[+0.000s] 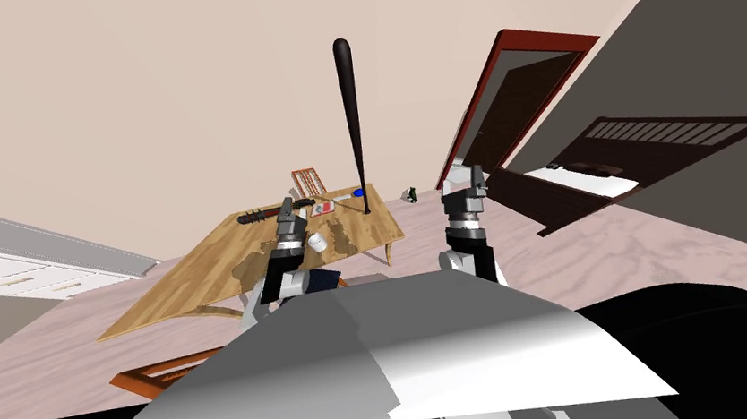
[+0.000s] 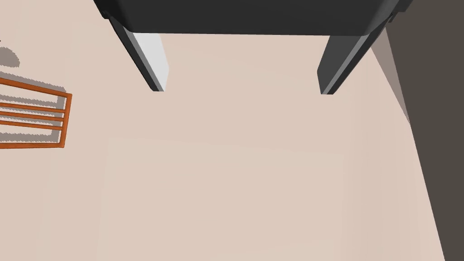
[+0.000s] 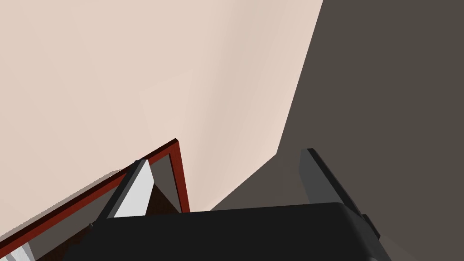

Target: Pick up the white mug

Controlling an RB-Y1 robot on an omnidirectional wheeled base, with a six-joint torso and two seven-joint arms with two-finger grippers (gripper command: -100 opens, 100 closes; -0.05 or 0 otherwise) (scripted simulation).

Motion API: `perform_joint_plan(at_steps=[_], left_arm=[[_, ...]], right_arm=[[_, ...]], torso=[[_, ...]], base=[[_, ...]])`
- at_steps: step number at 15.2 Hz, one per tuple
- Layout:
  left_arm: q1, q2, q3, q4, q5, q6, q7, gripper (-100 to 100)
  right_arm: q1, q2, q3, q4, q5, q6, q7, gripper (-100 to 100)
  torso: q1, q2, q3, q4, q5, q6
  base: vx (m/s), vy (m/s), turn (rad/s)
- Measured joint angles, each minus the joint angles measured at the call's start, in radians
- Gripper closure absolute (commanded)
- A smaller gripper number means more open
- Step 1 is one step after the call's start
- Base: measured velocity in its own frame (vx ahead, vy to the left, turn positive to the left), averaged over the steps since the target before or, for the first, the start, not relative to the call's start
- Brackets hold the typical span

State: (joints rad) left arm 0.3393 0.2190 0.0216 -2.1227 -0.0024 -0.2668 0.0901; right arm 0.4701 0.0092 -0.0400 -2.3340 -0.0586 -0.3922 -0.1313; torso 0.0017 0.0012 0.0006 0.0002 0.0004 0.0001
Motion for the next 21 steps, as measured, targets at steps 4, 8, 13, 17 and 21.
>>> perform_joint_plan(at_steps=[4, 8, 13, 17, 21], left_arm=[[-0.029, 0.021, 0.014, 0.046, 0.009, 0.078, -0.005, -100], [-0.072, 0.052, 0.036, 0.107, 0.023, 0.175, -0.010, -100], [-0.100, 0.063, 0.047, 0.161, 0.029, 0.271, -0.022, -100], [-0.140, 0.084, 0.063, 0.211, 0.041, 0.361, -0.028, -100], [-0.179, 0.103, 0.080, 0.281, 0.053, 0.442, -0.035, -100]], right_arm=[[0.000, 0.000, 0.000, 0.000, 0.000, 0.000, 0.000, 0], [0.000, 0.000, 0.000, 0.000, 0.000, 0.000, 0.000, 0], [0.000, 0.000, 0.000, 0.000, 0.000, 0.000, 0.000, 0], [0.000, 0.000, 0.000, 0.000, 0.000, 0.000, 0.000, 0], [0.000, 0.000, 0.000, 0.000, 0.000, 0.000, 0.000, 0]], torso=[[0.000, -0.001, 0.000, 0.000, 0.000, 0.000], [0.000, 0.000, 0.000, 0.000, 0.000, 0.000], [-0.001, -0.001, 0.000, 0.000, 0.000, 0.000], [0.000, -0.001, 0.000, 0.000, 0.000, 0.000], [0.000, -0.001, 0.000, 0.000, 0.000, 0.000]], base=[[-0.013, 0.013, -0.050], [-0.018, 0.015, -0.057], [-0.011, 0.011, -0.041], [-0.013, 0.012, -0.061], [-0.013, 0.013, -0.053]])
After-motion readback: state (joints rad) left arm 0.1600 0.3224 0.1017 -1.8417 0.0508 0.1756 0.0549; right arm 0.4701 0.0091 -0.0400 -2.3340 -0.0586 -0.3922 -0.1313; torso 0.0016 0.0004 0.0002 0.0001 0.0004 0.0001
